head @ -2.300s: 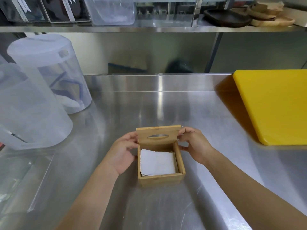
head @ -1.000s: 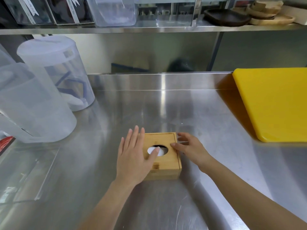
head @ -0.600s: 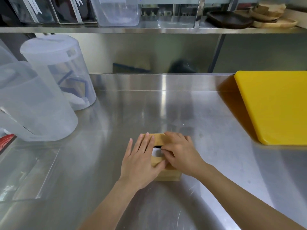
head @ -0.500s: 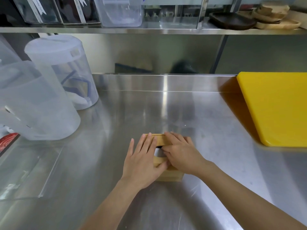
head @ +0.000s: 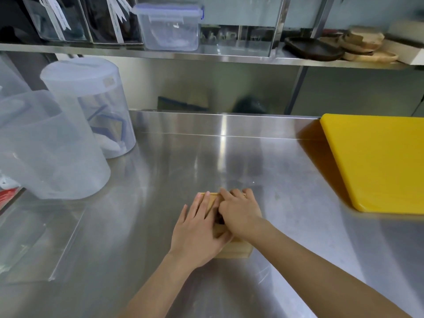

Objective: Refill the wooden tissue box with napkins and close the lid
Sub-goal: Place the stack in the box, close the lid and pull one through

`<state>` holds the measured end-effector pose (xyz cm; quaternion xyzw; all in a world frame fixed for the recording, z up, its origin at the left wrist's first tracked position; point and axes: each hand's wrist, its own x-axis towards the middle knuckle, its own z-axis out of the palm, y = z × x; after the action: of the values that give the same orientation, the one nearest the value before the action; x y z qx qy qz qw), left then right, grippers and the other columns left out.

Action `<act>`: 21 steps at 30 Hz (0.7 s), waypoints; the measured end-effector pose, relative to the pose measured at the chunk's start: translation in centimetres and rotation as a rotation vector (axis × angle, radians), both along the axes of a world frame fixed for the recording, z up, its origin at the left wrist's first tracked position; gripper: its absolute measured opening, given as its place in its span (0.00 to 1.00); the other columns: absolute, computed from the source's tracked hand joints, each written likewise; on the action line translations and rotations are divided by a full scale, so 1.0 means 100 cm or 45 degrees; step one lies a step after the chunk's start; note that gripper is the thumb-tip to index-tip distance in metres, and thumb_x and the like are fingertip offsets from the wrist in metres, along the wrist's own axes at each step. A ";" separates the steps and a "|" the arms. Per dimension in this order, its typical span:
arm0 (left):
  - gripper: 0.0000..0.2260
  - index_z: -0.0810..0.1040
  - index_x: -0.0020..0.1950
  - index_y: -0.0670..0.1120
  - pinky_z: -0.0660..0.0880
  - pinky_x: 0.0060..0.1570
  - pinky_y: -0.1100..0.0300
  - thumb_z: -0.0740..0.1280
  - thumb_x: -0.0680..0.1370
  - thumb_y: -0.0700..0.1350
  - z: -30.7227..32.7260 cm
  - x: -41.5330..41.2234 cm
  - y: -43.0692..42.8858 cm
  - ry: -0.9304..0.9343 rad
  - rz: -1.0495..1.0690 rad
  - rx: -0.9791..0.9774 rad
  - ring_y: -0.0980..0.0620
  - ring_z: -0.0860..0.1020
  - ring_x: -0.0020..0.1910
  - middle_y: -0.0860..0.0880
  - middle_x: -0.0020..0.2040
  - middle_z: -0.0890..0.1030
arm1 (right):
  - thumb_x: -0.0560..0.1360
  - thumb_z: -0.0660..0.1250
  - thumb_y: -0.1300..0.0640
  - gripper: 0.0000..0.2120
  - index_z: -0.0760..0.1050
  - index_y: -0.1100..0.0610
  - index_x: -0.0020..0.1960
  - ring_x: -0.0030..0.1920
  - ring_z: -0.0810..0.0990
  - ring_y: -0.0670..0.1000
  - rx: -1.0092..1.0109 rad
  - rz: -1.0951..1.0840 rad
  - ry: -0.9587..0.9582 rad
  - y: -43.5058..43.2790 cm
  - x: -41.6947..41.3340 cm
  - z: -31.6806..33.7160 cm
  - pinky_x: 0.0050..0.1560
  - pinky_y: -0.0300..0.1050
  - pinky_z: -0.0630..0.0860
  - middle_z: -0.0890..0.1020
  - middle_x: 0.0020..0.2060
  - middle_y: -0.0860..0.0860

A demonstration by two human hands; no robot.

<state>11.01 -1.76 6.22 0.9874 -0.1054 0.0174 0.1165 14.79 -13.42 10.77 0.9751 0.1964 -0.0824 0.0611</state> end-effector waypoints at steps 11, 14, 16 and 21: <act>0.37 0.48 0.76 0.55 0.46 0.73 0.53 0.46 0.70 0.70 0.001 0.000 -0.001 0.067 0.007 -0.062 0.56 0.38 0.75 0.54 0.78 0.44 | 0.75 0.60 0.62 0.11 0.81 0.58 0.50 0.68 0.65 0.54 0.189 0.047 -0.095 -0.007 0.002 -0.009 0.70 0.57 0.52 0.71 0.68 0.52; 0.39 0.48 0.76 0.55 0.46 0.74 0.52 0.42 0.67 0.70 0.002 -0.001 -0.001 0.085 -0.008 -0.067 0.55 0.37 0.75 0.54 0.78 0.44 | 0.66 0.66 0.64 0.08 0.83 0.57 0.34 0.59 0.77 0.59 0.312 0.124 -0.212 -0.010 0.002 -0.015 0.62 0.57 0.56 0.82 0.54 0.54; 0.40 0.48 0.76 0.56 0.46 0.74 0.52 0.41 0.66 0.70 0.004 -0.001 0.000 0.089 -0.008 -0.080 0.56 0.38 0.75 0.54 0.78 0.44 | 0.58 0.66 0.62 0.08 0.78 0.53 0.23 0.46 0.82 0.57 0.383 0.144 -0.299 -0.014 0.002 -0.018 0.53 0.50 0.57 0.84 0.40 0.51; 0.39 0.50 0.75 0.57 0.47 0.73 0.51 0.43 0.66 0.71 0.004 -0.001 0.000 0.111 -0.007 -0.109 0.56 0.38 0.75 0.54 0.78 0.44 | 0.56 0.65 0.63 0.07 0.73 0.54 0.23 0.44 0.76 0.51 0.557 0.136 -0.313 -0.018 -0.005 -0.015 0.48 0.50 0.64 0.82 0.39 0.50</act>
<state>10.93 -1.75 6.59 0.9811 -0.1023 -0.0214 0.1629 14.31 -15.23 9.32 0.9561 0.2519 0.0845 -0.1235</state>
